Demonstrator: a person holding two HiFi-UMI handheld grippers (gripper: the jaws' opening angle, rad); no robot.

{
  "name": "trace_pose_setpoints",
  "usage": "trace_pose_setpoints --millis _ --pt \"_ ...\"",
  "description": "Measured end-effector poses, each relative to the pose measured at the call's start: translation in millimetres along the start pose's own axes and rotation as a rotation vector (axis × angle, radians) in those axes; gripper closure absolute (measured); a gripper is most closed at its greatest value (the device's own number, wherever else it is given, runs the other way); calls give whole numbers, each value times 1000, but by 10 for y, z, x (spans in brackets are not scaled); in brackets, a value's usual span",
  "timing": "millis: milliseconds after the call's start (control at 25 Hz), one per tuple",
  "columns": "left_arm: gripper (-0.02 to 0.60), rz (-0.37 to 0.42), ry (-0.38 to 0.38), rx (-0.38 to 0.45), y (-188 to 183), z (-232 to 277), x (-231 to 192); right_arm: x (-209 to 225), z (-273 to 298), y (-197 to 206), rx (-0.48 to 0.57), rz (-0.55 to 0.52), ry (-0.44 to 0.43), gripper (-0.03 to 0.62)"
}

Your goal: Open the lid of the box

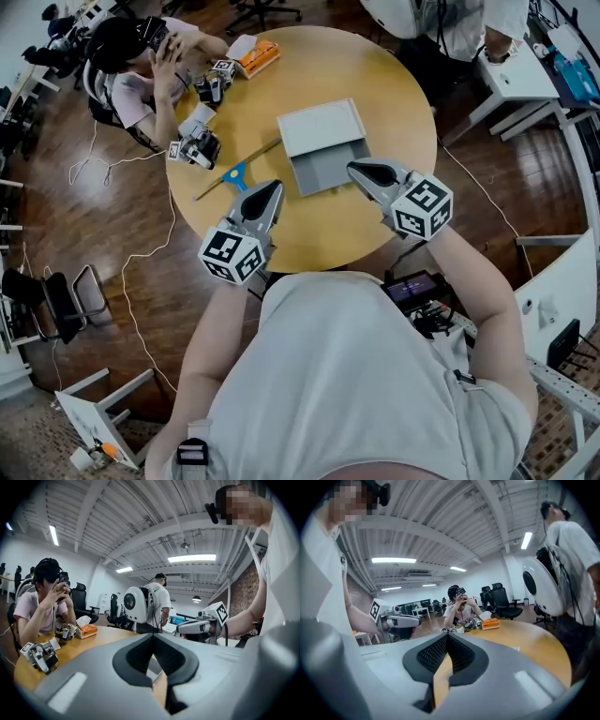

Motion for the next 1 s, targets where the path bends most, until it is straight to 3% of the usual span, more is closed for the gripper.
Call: trace_pose_setpoints --millis 120,360,1000 --pt "581 3 10 -2 1 55 29 -114 -43 -53 5 -97 20 594" --pt "581 10 40 -10 -2 96 112 -167 -96 2 24 -64 30 594" --pt "581 -1 33 14 -55 137 42 -176 3 -121 4 -88 22 594"
Point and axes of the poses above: the fingertips, and each gripper's own axes: z forward along the fingers, x to its right, y out of its underside, the point moved 8 cm from there along -z, backward along the fingers, and after that the axes turned 13 degrees about -x, right-handed, at the moved point
